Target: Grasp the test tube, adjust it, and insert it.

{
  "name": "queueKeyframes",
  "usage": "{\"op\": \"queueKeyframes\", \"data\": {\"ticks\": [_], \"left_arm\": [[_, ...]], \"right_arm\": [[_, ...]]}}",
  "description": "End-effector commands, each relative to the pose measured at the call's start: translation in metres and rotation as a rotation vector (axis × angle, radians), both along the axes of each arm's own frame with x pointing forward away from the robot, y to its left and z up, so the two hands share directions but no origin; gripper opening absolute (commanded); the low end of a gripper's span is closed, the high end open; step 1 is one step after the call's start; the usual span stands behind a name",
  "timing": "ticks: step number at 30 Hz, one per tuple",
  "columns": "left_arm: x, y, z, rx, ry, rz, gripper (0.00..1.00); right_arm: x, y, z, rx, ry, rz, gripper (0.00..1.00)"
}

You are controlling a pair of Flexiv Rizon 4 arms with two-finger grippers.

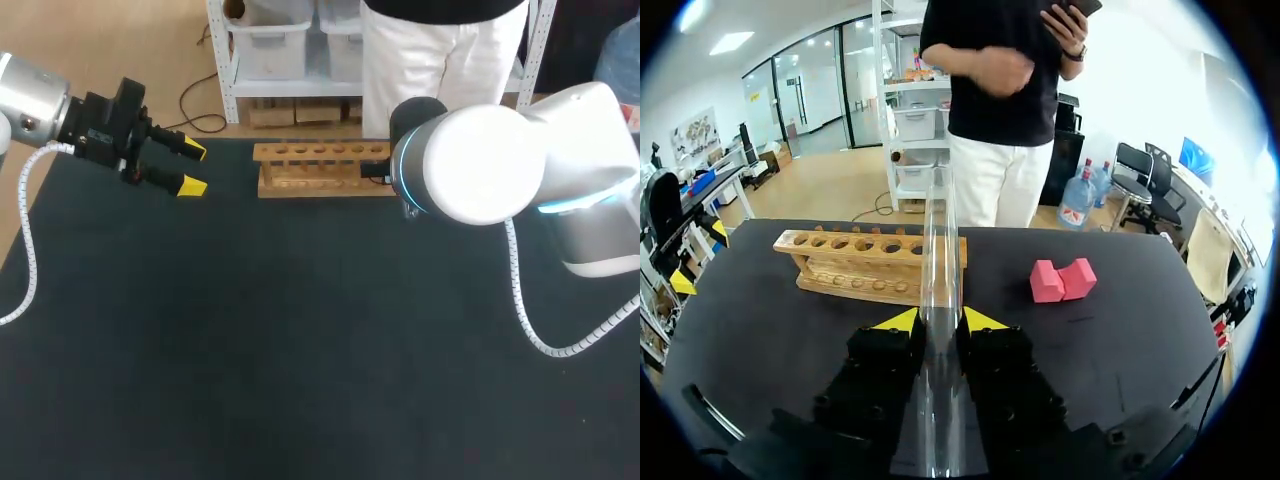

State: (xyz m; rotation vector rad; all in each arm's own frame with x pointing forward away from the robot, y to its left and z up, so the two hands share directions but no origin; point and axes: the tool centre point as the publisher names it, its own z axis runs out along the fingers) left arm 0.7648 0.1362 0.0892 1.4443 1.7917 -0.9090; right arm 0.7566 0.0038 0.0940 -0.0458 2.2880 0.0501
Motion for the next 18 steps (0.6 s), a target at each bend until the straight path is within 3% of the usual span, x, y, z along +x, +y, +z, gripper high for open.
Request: {"op": "queueKeyframes", "data": {"ticks": [1,7,18], "left_arm": [[0.001,0.0,-0.001,-0.001,-0.001,-0.002,1.0],[0.001,0.0,-0.001,-0.001,-0.001,-0.002,1.0],[0.001,0.0,-0.001,-0.001,-0.001,-0.002,1.0]], "right_arm": [[-0.001,-0.001,0.0,0.002,-0.005,0.001,0.0],[-0.001,-0.001,0.0,0.002,-0.005,0.001,0.0],[0.019,0.02,-0.011,0.028,-0.073,-0.077,0.0]]}}
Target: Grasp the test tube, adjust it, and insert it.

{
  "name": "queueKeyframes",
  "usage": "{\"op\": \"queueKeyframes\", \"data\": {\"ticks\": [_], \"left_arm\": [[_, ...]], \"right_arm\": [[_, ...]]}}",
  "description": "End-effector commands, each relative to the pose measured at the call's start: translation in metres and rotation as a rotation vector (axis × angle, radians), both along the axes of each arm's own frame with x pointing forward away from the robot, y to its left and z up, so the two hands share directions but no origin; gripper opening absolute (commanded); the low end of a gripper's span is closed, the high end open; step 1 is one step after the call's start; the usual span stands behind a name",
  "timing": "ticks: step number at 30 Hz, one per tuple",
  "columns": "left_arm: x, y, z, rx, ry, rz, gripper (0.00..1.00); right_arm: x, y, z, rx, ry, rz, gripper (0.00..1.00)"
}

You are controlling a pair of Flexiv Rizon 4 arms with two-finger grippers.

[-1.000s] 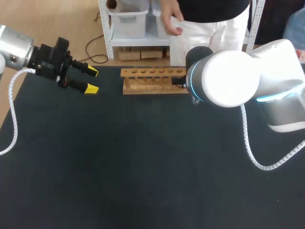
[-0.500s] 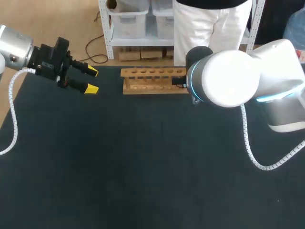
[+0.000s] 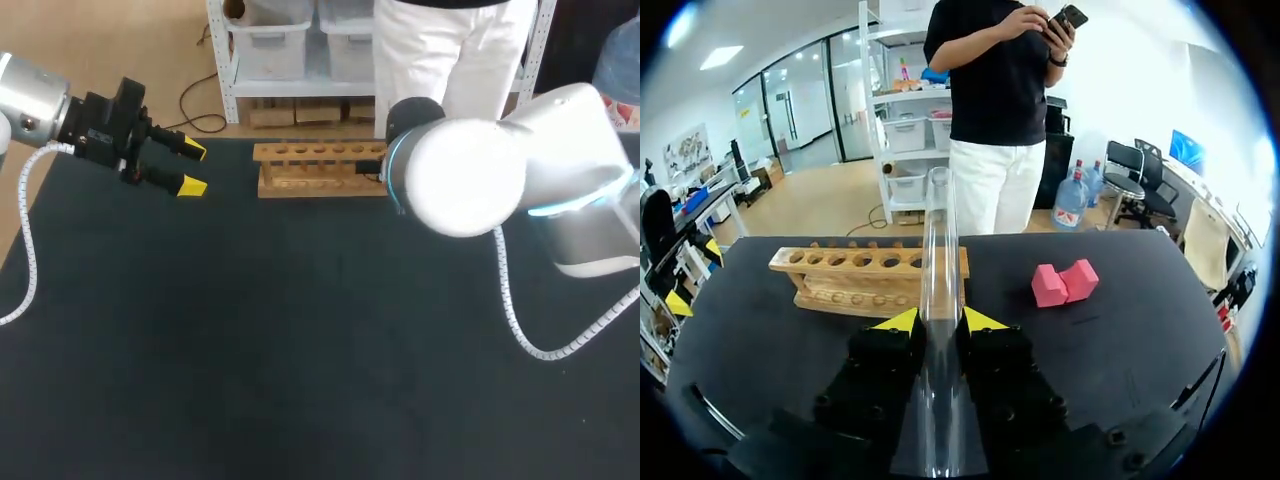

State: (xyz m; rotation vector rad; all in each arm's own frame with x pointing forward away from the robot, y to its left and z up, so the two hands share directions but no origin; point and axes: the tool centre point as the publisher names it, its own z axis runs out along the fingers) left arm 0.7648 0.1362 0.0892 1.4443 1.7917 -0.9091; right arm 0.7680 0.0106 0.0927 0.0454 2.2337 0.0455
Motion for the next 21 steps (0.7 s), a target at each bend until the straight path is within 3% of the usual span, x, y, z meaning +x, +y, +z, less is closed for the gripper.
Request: {"op": "queueKeyframes", "data": {"ticks": [1,21], "left_arm": [[0.001,0.0,-0.001,-0.001,-0.001,-0.002,1.0],[0.001,0.0,-0.001,-0.001,-0.001,-0.002,1.0]], "right_arm": [[0.009,0.015,-0.011,-0.002,-0.023,-0.011,0.0],[0.028,0.034,-0.037,0.015,0.024,-0.018,0.0]]}}
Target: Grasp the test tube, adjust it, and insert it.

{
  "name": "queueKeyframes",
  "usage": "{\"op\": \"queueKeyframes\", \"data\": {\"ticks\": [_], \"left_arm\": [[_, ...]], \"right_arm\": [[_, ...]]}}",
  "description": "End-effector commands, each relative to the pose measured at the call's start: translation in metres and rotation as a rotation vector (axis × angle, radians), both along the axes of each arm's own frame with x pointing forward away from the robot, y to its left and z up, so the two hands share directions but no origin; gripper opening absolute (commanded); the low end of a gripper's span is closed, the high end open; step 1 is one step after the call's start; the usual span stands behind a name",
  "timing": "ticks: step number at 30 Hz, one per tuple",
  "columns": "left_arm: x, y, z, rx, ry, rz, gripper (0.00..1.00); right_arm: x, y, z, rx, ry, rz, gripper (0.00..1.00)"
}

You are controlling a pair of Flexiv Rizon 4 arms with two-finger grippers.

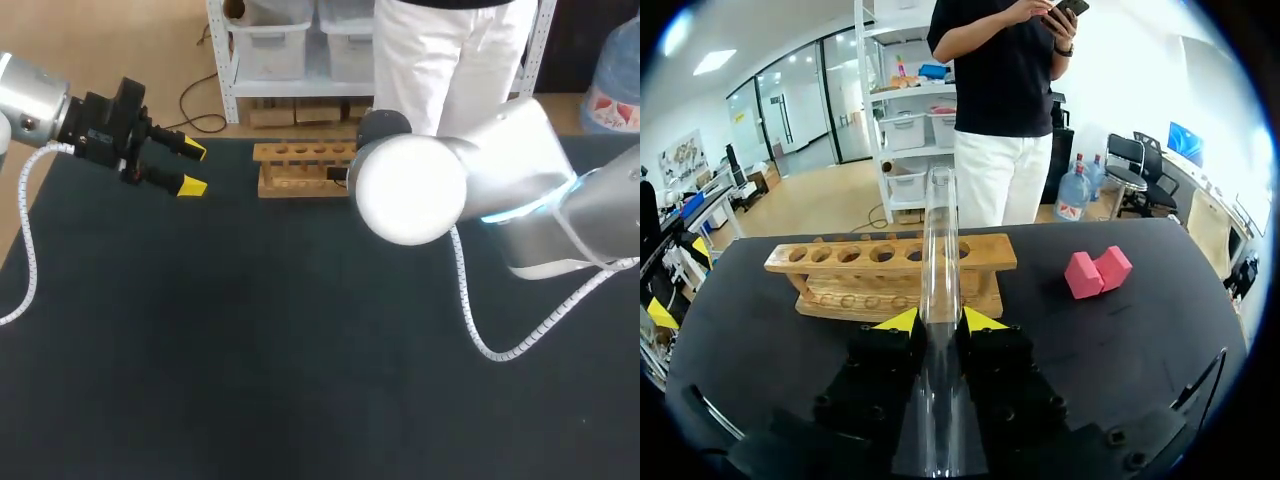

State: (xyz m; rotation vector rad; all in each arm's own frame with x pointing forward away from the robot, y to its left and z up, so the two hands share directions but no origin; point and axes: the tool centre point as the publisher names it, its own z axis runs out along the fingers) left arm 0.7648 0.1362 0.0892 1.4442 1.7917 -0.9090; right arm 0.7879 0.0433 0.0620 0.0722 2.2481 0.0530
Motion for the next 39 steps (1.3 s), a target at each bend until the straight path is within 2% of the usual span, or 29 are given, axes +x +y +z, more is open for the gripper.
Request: {"op": "queueKeyframes", "data": {"ticks": [1,23,29,33,39], "left_arm": [[0.001,0.0,-0.001,-0.001,-0.001,-0.002,1.0],[0.001,0.0,-0.001,-0.001,-0.001,-0.002,1.0],[0.001,0.0,-0.001,-0.001,-0.001,-0.002,1.0],[0.001,0.0,-0.001,-0.001,-0.001,-0.002,1.0],[0.001,0.0,-0.001,-0.001,-0.001,-0.002,1.0]], "right_arm": [[0.008,0.001,-0.007,0.001,0.01,-0.002,0.0],[0.014,0.007,-0.03,0.01,0.083,0.015,0.0],[0.015,0.007,-0.034,0.04,0.151,0.039,0.0],[0.016,0.006,-0.038,0.049,0.222,0.062,0.0],[0.018,0.006,-0.039,0.034,0.25,0.098,0.0]]}}
